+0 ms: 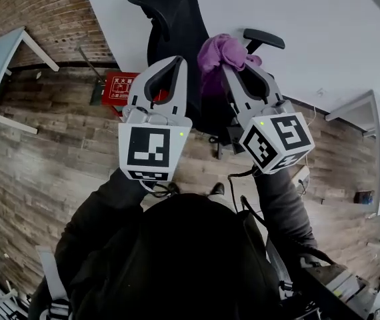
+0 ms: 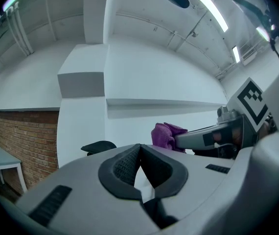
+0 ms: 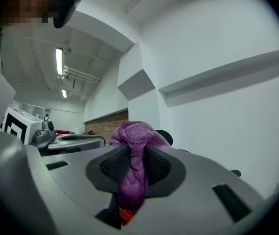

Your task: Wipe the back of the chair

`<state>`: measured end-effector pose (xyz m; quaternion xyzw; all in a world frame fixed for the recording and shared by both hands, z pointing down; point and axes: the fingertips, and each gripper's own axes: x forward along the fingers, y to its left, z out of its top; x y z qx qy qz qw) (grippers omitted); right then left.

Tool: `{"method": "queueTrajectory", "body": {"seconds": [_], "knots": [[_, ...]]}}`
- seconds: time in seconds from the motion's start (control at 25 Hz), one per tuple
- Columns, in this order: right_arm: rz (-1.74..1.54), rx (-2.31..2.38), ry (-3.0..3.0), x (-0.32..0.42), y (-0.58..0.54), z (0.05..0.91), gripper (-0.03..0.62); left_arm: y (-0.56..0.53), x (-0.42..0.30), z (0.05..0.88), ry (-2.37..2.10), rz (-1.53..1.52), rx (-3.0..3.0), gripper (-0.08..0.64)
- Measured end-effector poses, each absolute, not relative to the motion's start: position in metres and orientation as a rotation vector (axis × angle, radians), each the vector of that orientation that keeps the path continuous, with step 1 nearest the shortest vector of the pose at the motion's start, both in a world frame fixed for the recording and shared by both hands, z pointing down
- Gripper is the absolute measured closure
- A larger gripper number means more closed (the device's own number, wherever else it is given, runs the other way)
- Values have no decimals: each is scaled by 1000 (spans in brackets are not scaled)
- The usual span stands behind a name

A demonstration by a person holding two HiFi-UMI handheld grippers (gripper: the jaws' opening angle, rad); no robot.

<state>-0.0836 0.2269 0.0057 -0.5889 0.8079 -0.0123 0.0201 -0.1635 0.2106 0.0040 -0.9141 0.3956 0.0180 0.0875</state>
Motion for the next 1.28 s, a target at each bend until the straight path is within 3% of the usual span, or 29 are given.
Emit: {"method": "queueTrajectory", "body": {"seconds": [0.28,0.64,1.28], "knots": [[96,-1800,2534,-98,226,-9,522,192,-170,4,1154,44,-2722,551],[201,-1691,2566,-60,201,-31,522,161,-130,11,1229,-10,-2684,551],[232,-1046,2855,-39,89,-54,523,88,-102,12,1788,-41,-2415,551]]}}
